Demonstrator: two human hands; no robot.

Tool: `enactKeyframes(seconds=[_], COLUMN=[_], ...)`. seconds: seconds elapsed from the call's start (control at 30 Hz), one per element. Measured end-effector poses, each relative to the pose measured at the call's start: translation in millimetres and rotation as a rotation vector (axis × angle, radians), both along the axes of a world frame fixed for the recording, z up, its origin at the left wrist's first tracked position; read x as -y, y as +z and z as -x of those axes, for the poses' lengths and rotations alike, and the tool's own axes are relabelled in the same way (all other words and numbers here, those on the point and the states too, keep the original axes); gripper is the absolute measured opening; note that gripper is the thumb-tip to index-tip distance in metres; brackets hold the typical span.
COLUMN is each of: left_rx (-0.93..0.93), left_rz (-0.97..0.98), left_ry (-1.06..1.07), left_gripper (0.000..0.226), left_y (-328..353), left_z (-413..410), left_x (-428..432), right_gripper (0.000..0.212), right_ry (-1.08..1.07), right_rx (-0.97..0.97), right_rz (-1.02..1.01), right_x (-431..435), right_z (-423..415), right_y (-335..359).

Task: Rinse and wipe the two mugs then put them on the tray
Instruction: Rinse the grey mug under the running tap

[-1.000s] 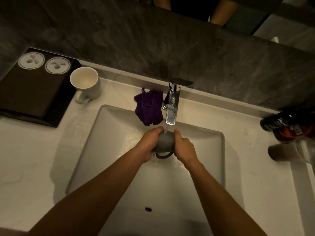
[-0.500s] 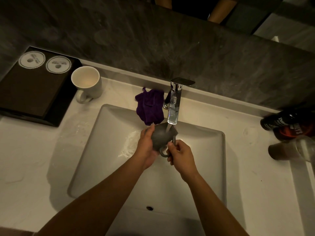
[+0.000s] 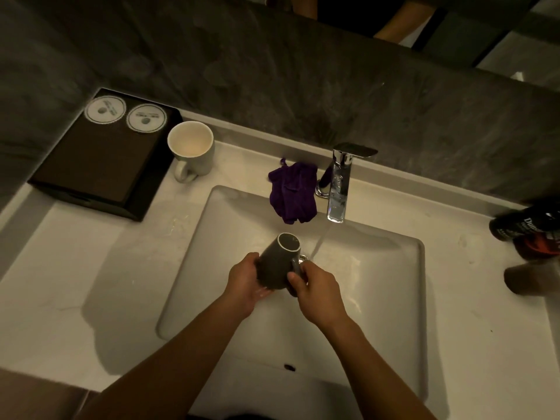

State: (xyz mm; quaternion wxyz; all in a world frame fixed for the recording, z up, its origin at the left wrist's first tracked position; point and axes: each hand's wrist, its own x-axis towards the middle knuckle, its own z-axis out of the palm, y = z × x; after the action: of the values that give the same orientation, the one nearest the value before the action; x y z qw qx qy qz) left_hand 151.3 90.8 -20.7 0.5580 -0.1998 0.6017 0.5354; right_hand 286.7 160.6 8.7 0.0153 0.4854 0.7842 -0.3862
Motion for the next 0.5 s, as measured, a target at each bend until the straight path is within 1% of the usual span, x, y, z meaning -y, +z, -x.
enactKeyframes(seconds=[0.03,0.1,0.13,0.17,0.2,0.27,0.37,0.43,0.5], left_rx=[-0.162,-0.555,-0.743,-0.897,-1.006,-1.166,-1.344,-1.424,-1.457], left_rz=[0.046,0.105,0.133,0.170,0.196,0.205,0.233,0.295,0.359], left_ry=[-0.096,-0.312,-0.413,-0.499,-0.548,-0.574,-0.623,-0.679,-0.749], left_gripper=[0.021,0.018,0.020,0.027,0.033,0.038,0.038,0.042,0.053], left_y=[4,10,15,20,24,30,29,21,12], left_z=[7,22,29,36,44,61,91,109,123], left_x=[4,12,18,24,31,45,65,78,90], right_gripper=[0.017,0.013,0.012,0.012,0.012,0.013,0.011,0.012,0.012], right_ry=[0.011,0.028,0.040,0.051,0.058,0.061,0.056,0.043,0.032], right_rx=[-0.010,-0.048,-0.066,-0.080,-0.092,-0.116,-0.165,-0.193,-0.218], right_rz=[-0.012,-0.040,-0.059,-0.077,-0.091,-0.119,-0.150,-0.169,-0.192], right_x=[1,3,3,2,1,-2,-5,-8,-11], right_z=[2,8,12,17,22,34,53,66,83], right_y=[1,4,6,8,11,16,20,22,26])
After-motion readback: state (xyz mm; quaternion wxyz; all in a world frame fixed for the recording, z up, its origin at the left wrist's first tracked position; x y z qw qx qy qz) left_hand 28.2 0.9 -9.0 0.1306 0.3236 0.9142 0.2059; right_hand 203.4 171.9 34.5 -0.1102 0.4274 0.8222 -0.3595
